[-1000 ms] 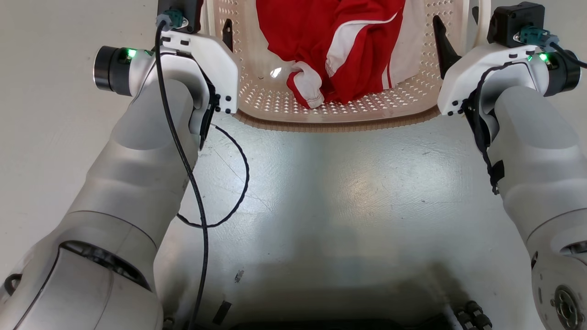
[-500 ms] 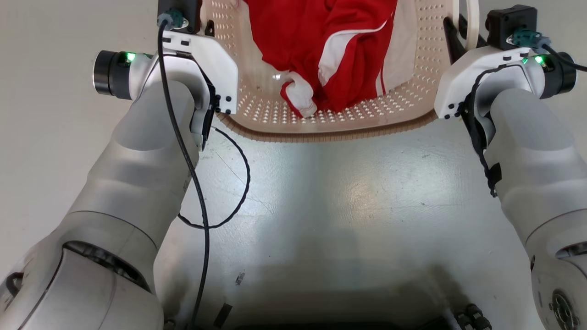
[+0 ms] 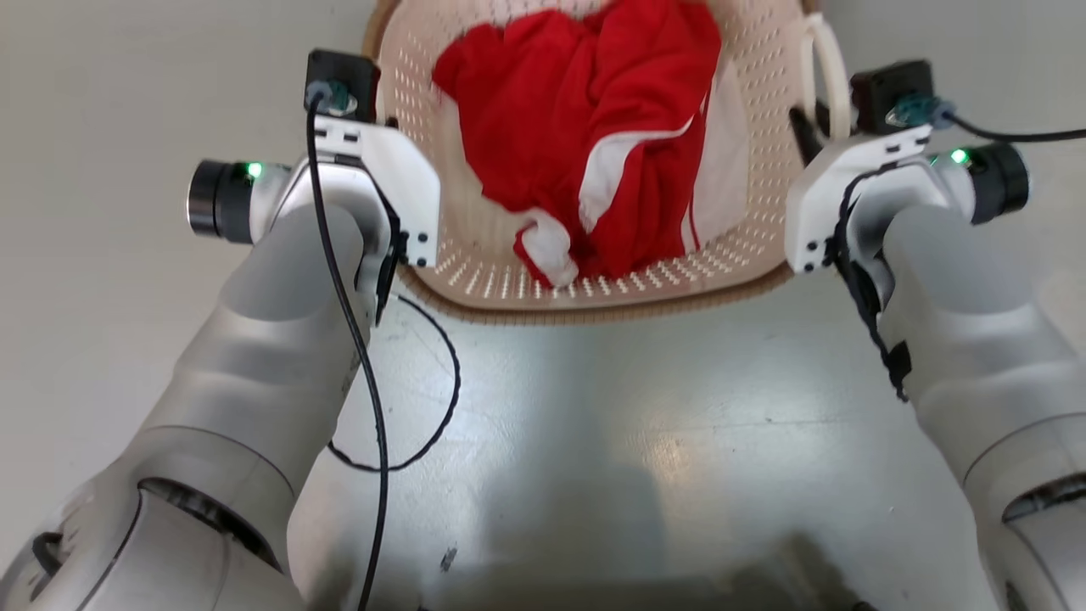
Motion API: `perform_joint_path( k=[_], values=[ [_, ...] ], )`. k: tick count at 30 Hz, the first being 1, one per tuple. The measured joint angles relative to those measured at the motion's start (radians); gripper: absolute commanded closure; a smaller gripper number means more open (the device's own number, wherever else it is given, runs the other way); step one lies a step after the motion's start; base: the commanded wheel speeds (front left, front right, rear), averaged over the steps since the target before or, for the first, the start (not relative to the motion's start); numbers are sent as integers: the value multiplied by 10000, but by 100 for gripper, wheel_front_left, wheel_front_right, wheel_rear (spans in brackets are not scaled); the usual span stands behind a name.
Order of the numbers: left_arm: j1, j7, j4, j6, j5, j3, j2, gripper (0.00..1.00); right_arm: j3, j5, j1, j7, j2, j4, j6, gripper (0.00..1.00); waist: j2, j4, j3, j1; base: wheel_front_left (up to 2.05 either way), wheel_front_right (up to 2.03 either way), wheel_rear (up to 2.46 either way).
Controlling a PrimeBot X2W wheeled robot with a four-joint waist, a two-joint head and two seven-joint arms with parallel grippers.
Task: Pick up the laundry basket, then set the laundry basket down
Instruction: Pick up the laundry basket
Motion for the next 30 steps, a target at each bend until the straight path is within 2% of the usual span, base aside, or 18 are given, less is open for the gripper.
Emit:
perform_joint_path(
  k=[12, 20, 30],
  values=[
    [1163, 186, 522, -159, -270, -23, 67, 100, 2543, 2176, 1706, 1229, -50, -1095, -100, 100, 0, -458, -1860, 0, 0, 0, 0],
    [1979, 428, 552, -376, -430, -38, 82, 100, 3143, 2928, 2340, 1490, -27, -1070, -100, 100, 0, -777, -3159, 1, 0, 0, 0],
    [3399, 723, 558, -675, -721, -295, 27, 100, 3559, 3835, 3677, 1732, 79, -765, -88, 100, 0, -1086, -5292, 0, 0, 0, 0]
  ],
)
